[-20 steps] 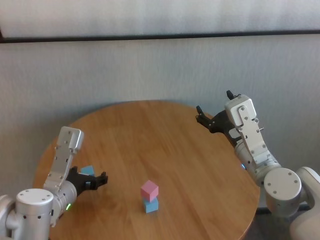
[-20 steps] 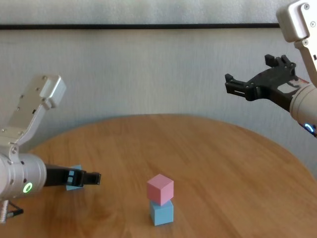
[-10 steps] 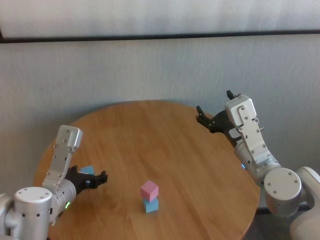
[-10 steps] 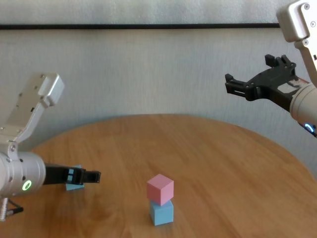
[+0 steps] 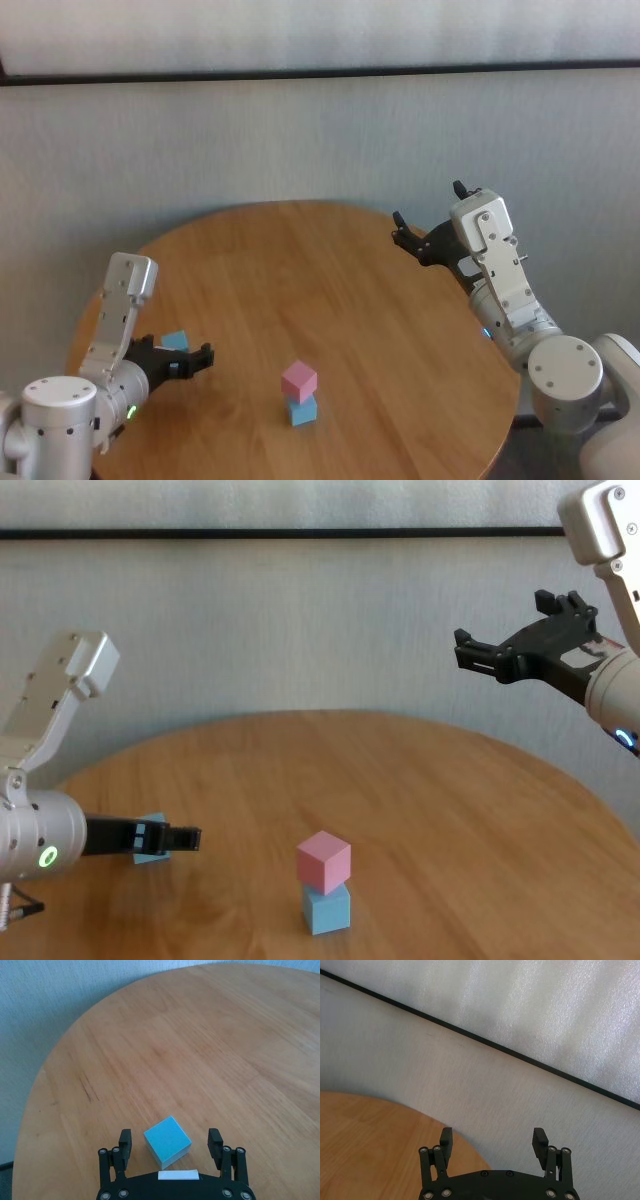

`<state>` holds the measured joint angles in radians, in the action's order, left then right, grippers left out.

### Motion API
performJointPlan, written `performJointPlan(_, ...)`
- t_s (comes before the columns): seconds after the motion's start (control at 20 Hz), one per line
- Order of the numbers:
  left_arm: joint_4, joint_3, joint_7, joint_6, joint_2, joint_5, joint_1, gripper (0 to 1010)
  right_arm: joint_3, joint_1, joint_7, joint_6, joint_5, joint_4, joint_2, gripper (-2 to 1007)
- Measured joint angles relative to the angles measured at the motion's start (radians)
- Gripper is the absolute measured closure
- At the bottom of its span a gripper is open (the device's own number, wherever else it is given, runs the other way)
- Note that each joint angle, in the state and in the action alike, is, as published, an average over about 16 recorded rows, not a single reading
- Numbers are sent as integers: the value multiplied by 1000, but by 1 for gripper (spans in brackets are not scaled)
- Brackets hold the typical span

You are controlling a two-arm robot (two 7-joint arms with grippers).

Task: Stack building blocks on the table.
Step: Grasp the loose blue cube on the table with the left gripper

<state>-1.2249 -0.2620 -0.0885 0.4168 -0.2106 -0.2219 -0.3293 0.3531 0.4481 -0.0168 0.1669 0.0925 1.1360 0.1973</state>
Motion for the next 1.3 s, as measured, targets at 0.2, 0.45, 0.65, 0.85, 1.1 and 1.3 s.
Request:
performJointPlan(0.2, 0, 0, 1, -1, 0, -1, 1, 55, 0, 0, 0, 0, 0, 0, 0, 0)
performJointPlan(0.45, -1, -2, 3, -1, -1, 0, 1, 154, 0, 0, 0, 0, 0, 0, 0, 1)
performJointPlan(0.65, -2, -4, 5, -2, -1, 1, 1, 265, 0, 0, 0, 0, 0, 0, 0, 1)
performJointPlan(0.85, -2, -4, 5, -2, -1, 1, 1, 363, 0, 0, 0, 0, 0, 0, 0, 1)
performJointPlan(1.1, -3, -5, 6, -2, -1, 1, 1, 443, 0, 0, 0, 0, 0, 0, 0, 1)
performJointPlan(1.3, -6, -4, 1, -4, -2, 2, 3, 466, 0, 0, 0, 0, 0, 0, 0, 1)
